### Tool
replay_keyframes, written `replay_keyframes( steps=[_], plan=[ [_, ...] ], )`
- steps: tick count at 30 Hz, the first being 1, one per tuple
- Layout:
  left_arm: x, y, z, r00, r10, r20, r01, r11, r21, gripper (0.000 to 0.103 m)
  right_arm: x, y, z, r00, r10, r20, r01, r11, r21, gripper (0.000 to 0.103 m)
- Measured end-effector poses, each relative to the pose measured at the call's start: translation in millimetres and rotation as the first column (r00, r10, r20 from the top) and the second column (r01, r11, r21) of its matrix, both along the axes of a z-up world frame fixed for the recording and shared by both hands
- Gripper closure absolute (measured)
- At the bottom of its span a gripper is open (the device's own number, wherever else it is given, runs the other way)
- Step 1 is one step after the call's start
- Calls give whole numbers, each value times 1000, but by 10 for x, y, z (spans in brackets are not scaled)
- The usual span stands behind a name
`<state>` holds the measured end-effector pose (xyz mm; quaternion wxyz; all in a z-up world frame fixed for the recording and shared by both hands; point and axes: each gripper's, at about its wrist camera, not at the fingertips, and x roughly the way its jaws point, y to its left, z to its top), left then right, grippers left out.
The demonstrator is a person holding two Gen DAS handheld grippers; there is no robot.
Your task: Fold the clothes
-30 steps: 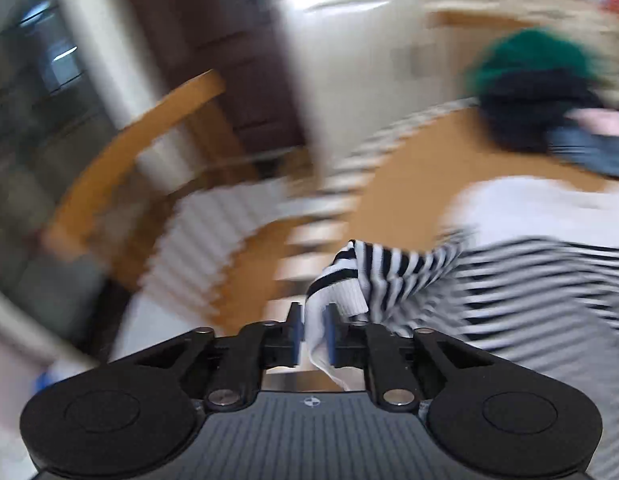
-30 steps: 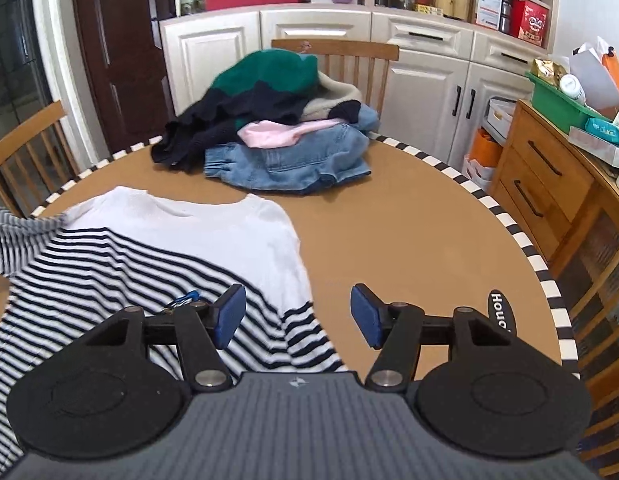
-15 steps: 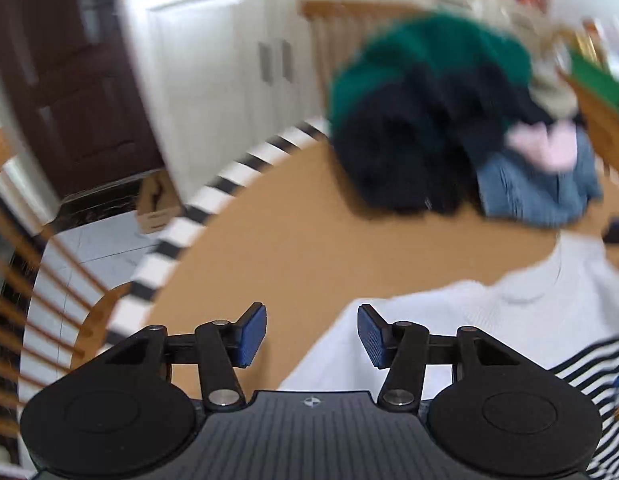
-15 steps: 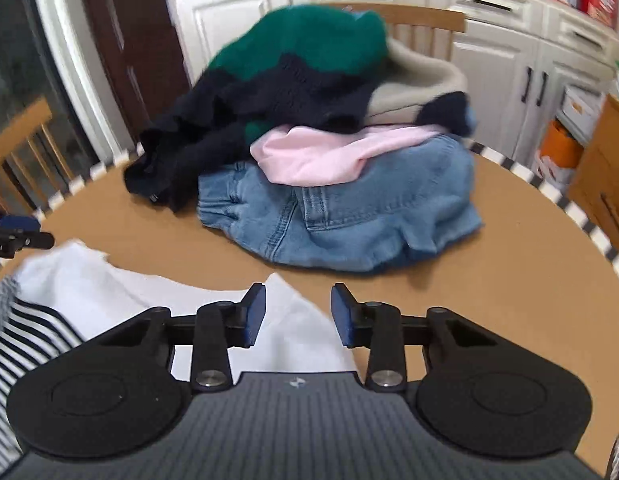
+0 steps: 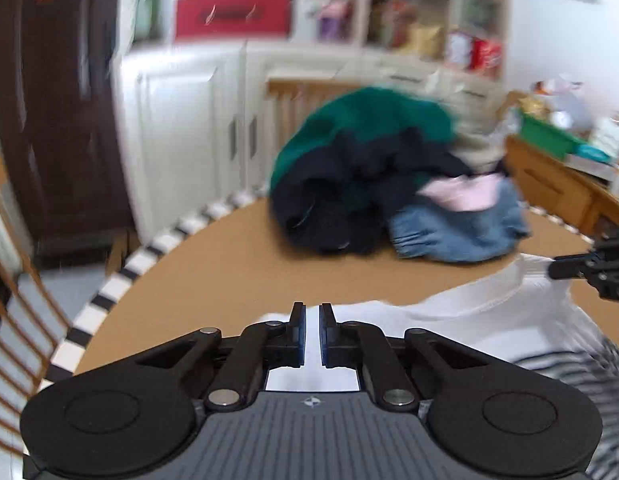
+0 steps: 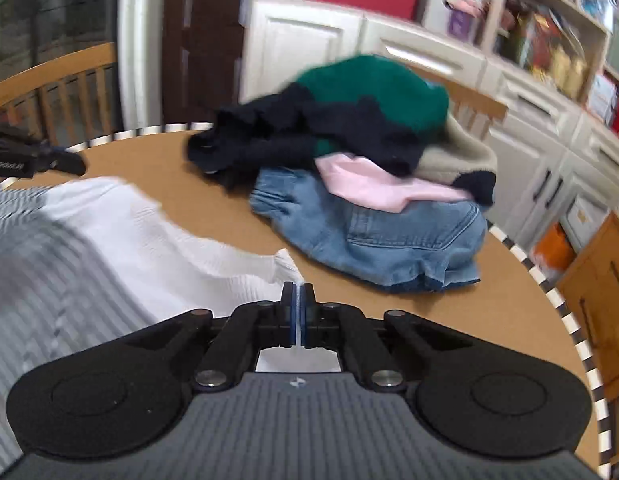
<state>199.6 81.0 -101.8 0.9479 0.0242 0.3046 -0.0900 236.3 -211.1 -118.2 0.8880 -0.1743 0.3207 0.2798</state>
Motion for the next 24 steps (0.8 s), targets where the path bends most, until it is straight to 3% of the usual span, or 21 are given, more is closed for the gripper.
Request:
replay_keyframes(
  steps=[5,6,7,10,12,14,15,17,18,19,21,24],
  plan=[
    [-191,-122,-181,993,-24,-115,25,1000,11,94,-360,75,-164,994,106,-33,-109,989,-96,101],
    [-157,-126,-169,994,-34,-105,37,999,28,90,-392,93,-184,993,114,-39,-118,988,-99,101],
    [-95,-122,-125,995,-42,-91,46,998,37,79,-395,110,-175,993,116,-38,-119,988,-102,101],
    [317,-11,5,999,-37,-33,36,999,-30,51,-397,150,-161,992,118,-46,-123,987,-108,101],
    [652,79,75,998,-38,-50,34,996,-88,44,-383,161,-174,991,115,-61,-121,987,-104,101],
    [1021,145,4,985,-44,-170,19,989,-147,42,-368,171,-199,991,112,-79,-120,987,-104,101],
    [1203,162,-76,966,-40,-256,-2,987,-161,44,-361,168,-211,990,107,-90,-116,989,-97,101],
    [1415,194,-258,908,-32,-417,-40,986,-164,58,-354,155,-224,990,97,-103,-106,991,-86,101],
    [1411,203,-261,909,-32,-416,-39,986,-160,63,-354,145,-226,990,92,-105,-101,992,-82,101],
    [1408,212,-265,908,-33,-418,-37,987,-159,77,-353,136,-228,990,86,-108,-95,992,-77,101],
    [1359,223,-289,885,-83,-458,-18,977,-211,92,-353,116,-233,991,75,-113,-84,994,-69,101],
    [1126,163,-280,890,-129,-438,50,981,-189,98,-330,68,-247,991,48,-123,-55,997,-57,101]
  ],
)
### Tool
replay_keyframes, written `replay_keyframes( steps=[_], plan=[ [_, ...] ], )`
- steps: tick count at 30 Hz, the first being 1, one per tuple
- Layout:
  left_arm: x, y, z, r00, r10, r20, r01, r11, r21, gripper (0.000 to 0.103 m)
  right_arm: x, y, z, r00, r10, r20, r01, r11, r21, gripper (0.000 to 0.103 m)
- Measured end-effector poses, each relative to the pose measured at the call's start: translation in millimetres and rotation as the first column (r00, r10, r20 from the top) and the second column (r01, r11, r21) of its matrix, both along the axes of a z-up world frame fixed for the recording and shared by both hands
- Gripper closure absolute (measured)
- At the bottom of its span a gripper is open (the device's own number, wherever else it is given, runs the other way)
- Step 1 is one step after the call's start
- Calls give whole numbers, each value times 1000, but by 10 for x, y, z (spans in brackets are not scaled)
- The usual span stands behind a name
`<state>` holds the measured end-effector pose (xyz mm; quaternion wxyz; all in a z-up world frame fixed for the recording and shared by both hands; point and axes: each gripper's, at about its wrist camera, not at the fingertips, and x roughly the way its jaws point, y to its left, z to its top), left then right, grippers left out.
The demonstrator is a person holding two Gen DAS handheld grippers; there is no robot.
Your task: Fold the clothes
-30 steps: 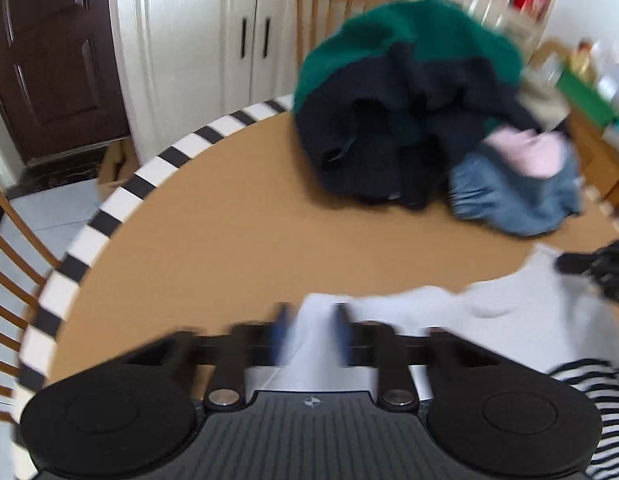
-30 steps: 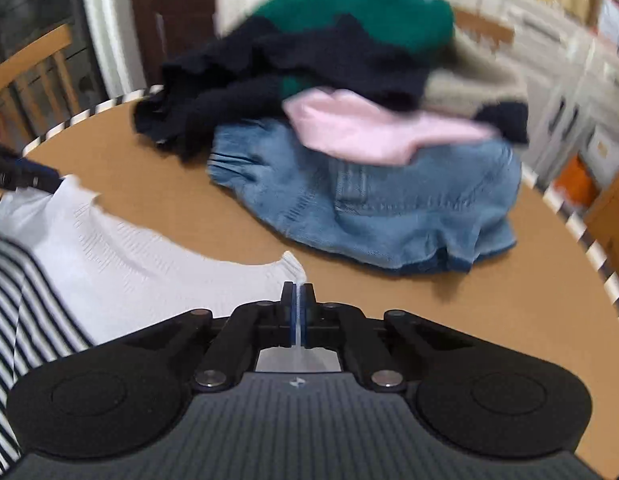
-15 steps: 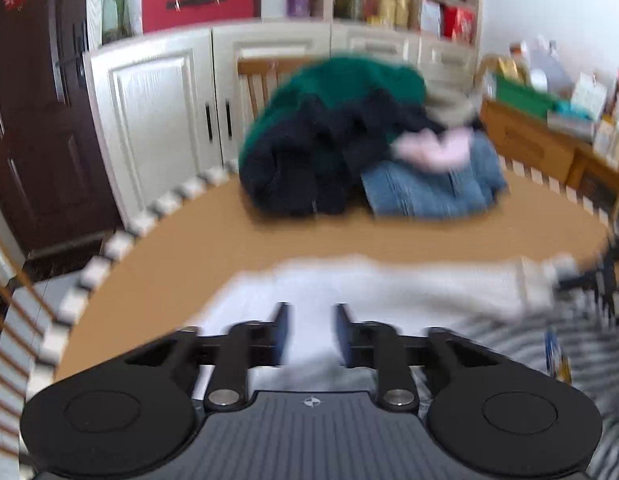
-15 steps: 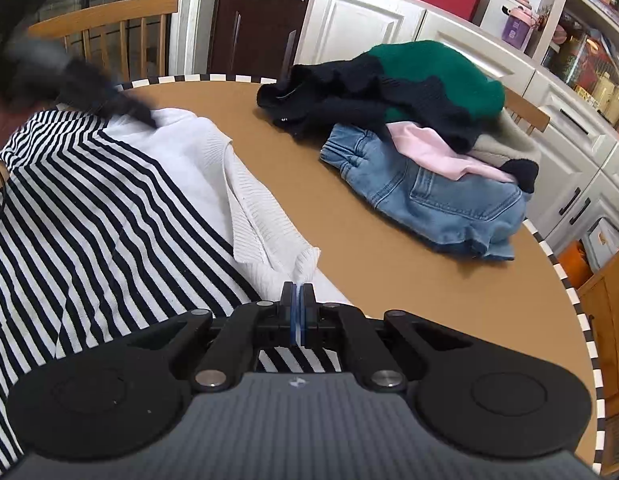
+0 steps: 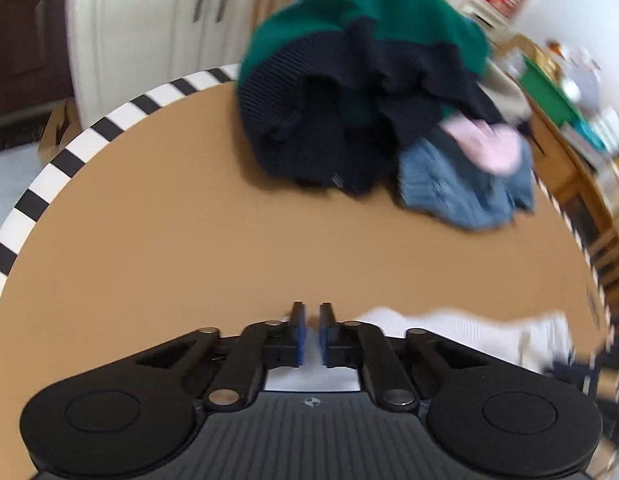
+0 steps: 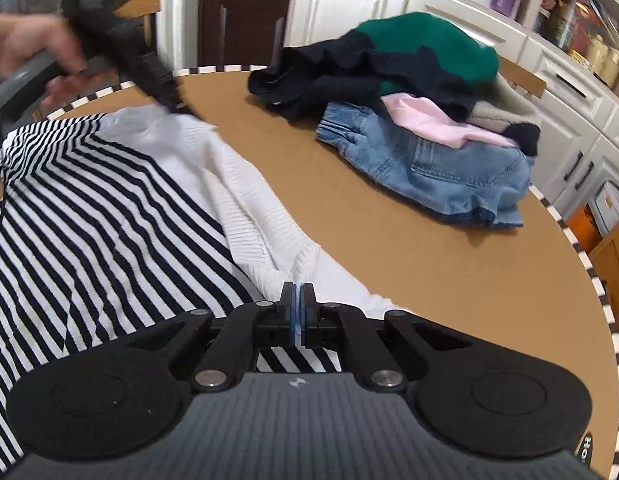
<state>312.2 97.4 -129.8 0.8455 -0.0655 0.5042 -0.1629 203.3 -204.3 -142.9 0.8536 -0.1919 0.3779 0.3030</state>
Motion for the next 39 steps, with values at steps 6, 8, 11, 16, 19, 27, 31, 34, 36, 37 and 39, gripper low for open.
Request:
replay_keyframes(
  steps=[6,8,11,16,19,27,31,34,36,37,39],
  plan=[
    [-671,28,128,993,25,117,-23,1000,-21,99,-9,-87,12,999,-34,-8,35,999,9,101],
    [-871,20,108,991,45,126,-42,999,-28,99,-45,-97,12,1000,-27,-10,27,1000,4,101],
    [-1094,-23,28,993,26,116,-26,1000,-5,99,-110,-82,-23,1000,1,-19,-2,1000,-22,101],
    [-1297,-116,113,968,-150,200,132,986,98,95,-127,-69,-76,999,5,-38,-7,999,-43,100],
    [-1296,-181,239,916,-298,267,259,950,173,80,-112,-62,-88,999,-1,-44,-1,999,-46,100],
    [-1230,-426,201,777,-601,186,524,782,339,50,-106,-49,-96,998,-4,-59,1,999,-46,99],
    [-1140,-439,90,800,-584,141,524,793,312,90,-87,-73,-70,998,-17,-58,15,999,-32,99],
    [-1142,-419,88,815,-558,156,495,811,312,99,-63,-87,-26,999,-21,-39,20,999,-25,99],
    [-1124,-403,148,820,-535,203,449,822,351,99,-22,-90,35,1000,-14,-4,14,1000,-26,99],
    [-1091,-379,187,827,-512,231,417,835,359,99,26,-91,74,1000,-7,20,8,999,-32,100],
    [-952,-330,258,844,-448,294,330,867,374,99,129,-49,139,997,-2,83,6,999,-50,99]
  ],
)
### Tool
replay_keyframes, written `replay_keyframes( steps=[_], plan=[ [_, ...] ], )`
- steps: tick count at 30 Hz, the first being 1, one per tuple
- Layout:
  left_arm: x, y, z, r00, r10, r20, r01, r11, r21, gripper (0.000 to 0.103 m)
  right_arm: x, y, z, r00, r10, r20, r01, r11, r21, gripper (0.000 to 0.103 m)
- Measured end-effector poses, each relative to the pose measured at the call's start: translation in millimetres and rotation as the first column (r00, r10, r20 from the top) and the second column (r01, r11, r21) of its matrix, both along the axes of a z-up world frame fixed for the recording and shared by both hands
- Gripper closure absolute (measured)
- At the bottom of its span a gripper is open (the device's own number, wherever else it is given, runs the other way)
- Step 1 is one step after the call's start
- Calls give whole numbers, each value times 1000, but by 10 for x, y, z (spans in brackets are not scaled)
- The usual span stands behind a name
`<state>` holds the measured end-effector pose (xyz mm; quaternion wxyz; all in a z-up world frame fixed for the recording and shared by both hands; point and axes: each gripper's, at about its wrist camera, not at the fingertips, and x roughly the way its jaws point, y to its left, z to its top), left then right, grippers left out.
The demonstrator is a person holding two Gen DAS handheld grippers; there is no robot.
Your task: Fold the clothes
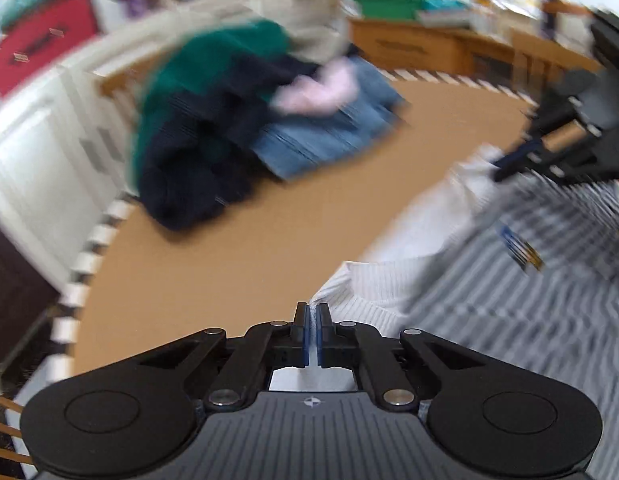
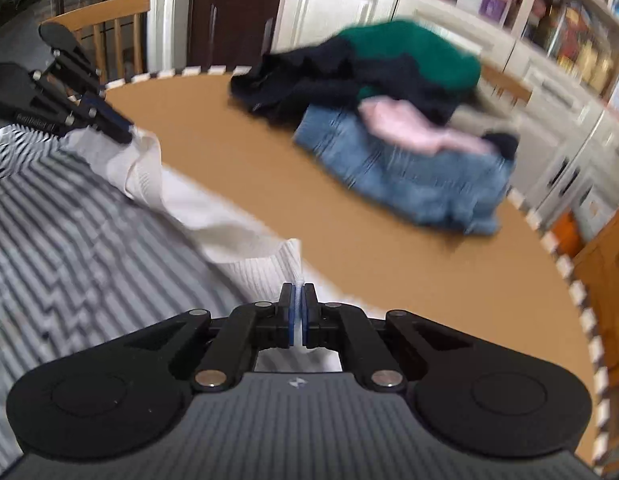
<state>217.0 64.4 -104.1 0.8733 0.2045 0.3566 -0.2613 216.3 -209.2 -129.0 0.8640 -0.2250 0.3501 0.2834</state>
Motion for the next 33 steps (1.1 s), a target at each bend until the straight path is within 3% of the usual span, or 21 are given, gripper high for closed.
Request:
replay_keyframes(
  steps=[4,7,12,14,15,17,19,22,24,28,30,33],
  plan=[
    [418,47,20,984,153,91,-153,988,-7,99,355,134,36,995,-10,104,13,1000,-25,100],
    [712,5,-97,968,232,101,-233,972,5,99,672,258,-60,986,-38,161,49,997,-67,100],
    [947,-115,-379,960,264,92,-271,959,86,99,1031,346,-304,988,-100,122,111,989,-95,100],
    [921,-142,-448,959,257,123,-271,956,110,98,1087,346,-392,988,-117,99,128,985,-119,98],
    [918,-156,-464,957,256,133,-272,954,122,95,1114,336,-429,989,-128,80,138,982,-127,96],
    [914,-146,-443,950,274,147,-294,946,134,82,1140,259,-409,985,-161,69,168,980,-107,77],
    [878,-85,-362,937,301,177,-326,936,131,61,1127,121,-278,978,-195,76,200,977,-75,73],
    [740,155,-95,900,387,199,-404,913,51,55,983,-198,2,972,-222,71,222,975,9,71],
    [574,355,104,880,443,170,-444,895,-38,50,857,-460,90,978,-209,-25,210,975,73,71],
    [76,614,377,850,520,84,-498,845,-194,46,686,-846,-97,951,-209,-226,242,962,127,71],
    [-213,658,471,840,540,59,-513,824,-242,43,601,-879,-235,933,-223,-283,266,956,126,72],
    [-620,673,559,834,551,33,-522,807,-278,41,508,-893,-343,912,-230,-341,303,936,179,84]
  ],
)
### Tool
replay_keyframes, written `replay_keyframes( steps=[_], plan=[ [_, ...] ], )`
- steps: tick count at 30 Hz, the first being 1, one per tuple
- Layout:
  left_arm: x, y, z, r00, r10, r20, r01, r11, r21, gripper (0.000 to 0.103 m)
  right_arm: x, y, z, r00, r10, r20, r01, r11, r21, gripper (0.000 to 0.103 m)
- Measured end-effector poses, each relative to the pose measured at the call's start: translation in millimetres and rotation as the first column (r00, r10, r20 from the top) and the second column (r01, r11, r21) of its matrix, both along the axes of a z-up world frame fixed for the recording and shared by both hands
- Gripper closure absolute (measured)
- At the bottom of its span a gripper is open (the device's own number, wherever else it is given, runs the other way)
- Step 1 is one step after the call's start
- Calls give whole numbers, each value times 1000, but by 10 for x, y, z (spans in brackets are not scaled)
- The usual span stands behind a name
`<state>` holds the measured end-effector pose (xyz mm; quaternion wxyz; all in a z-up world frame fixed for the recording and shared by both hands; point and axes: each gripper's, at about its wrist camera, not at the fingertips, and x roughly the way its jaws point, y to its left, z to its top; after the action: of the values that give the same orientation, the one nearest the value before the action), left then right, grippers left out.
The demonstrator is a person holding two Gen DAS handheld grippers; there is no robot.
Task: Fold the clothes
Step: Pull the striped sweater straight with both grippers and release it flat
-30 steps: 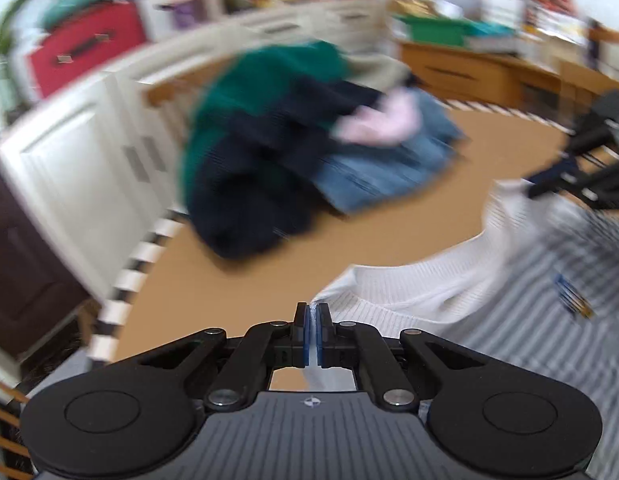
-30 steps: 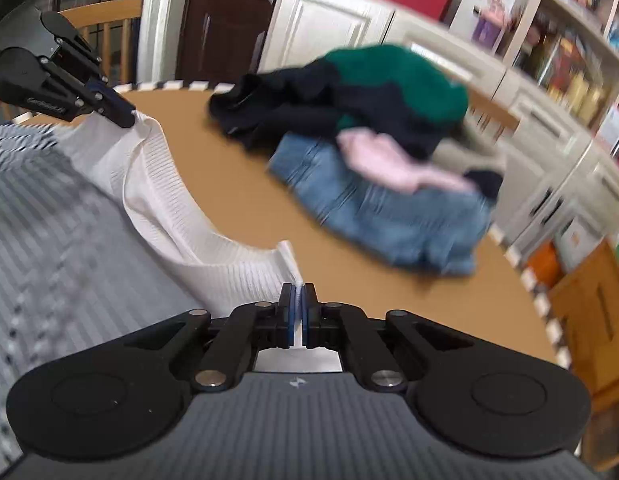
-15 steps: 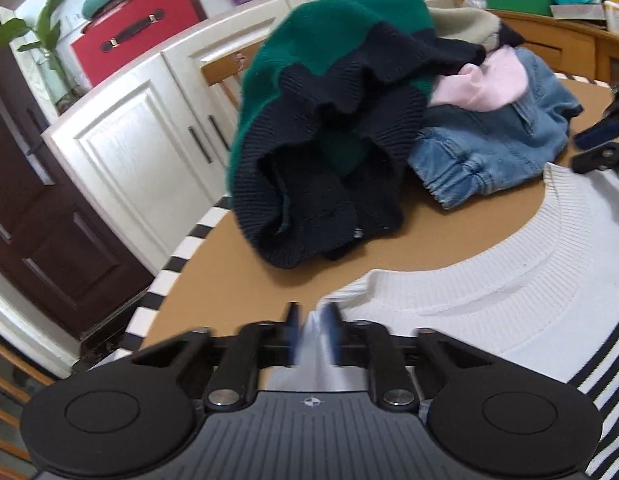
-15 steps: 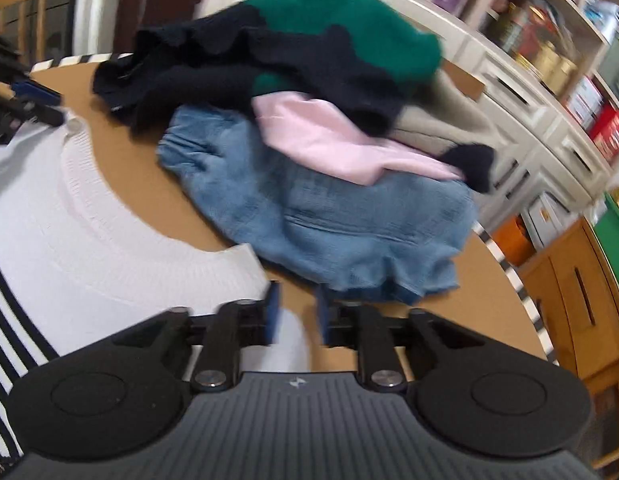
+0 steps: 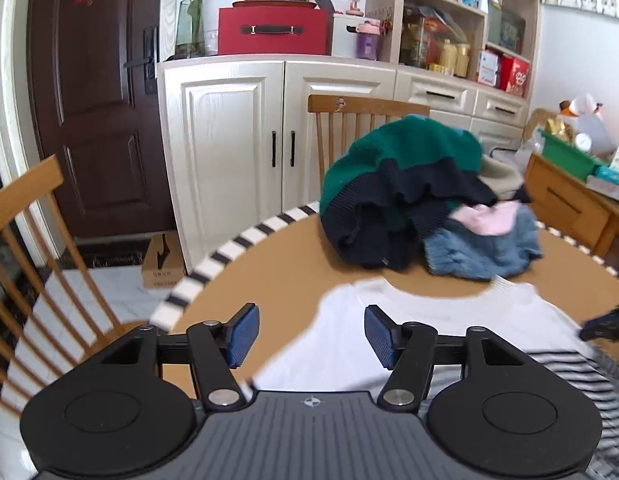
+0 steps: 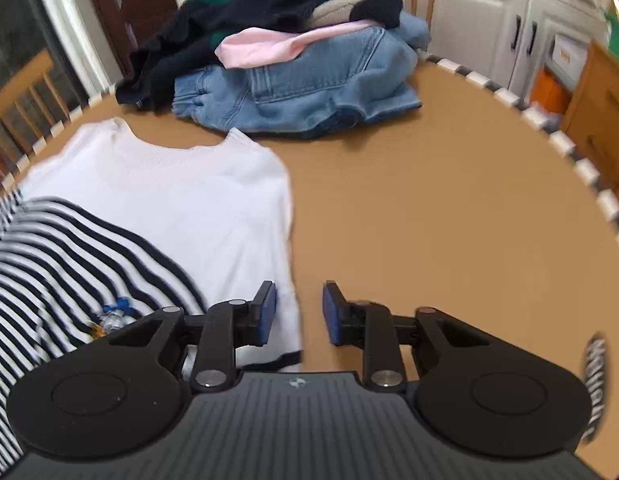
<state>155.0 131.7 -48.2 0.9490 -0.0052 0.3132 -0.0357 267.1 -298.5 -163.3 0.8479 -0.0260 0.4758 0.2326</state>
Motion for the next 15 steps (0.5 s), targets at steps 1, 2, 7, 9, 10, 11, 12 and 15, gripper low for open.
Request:
replay_keyframes(
  steps=[1,2,7,9,10,11,12,15],
  plan=[
    [-109,-13,3,1000,2,-6,-2,1000,-2,40,-56,44,-5,1000,-1,-4,1,1000,5,95],
    [-224,-28,3,1000,4,-13,-4,1000,1,40,-63,89,1,1000,-4,3,4,1000,-16,96],
    [-635,-74,-68,998,10,-54,-10,1000,2,39,61,142,48,992,-5,124,36,969,-246,99],
    [-711,-67,-141,996,26,-81,-27,1000,-12,39,166,83,48,989,-11,149,52,960,-275,99],
    [-739,-60,-187,995,34,-96,-36,999,-21,39,200,96,28,987,-5,159,53,952,-300,99],
    [-746,-54,-233,993,45,-113,-48,998,-28,39,203,129,7,987,11,162,42,946,-320,98],
    [-769,-58,-269,991,53,-124,-57,998,-30,39,206,162,-15,986,27,166,32,940,-340,97],
    [-819,-65,-333,987,69,-146,-74,997,-27,39,141,167,53,988,39,147,16,936,-353,61]
  ],
)
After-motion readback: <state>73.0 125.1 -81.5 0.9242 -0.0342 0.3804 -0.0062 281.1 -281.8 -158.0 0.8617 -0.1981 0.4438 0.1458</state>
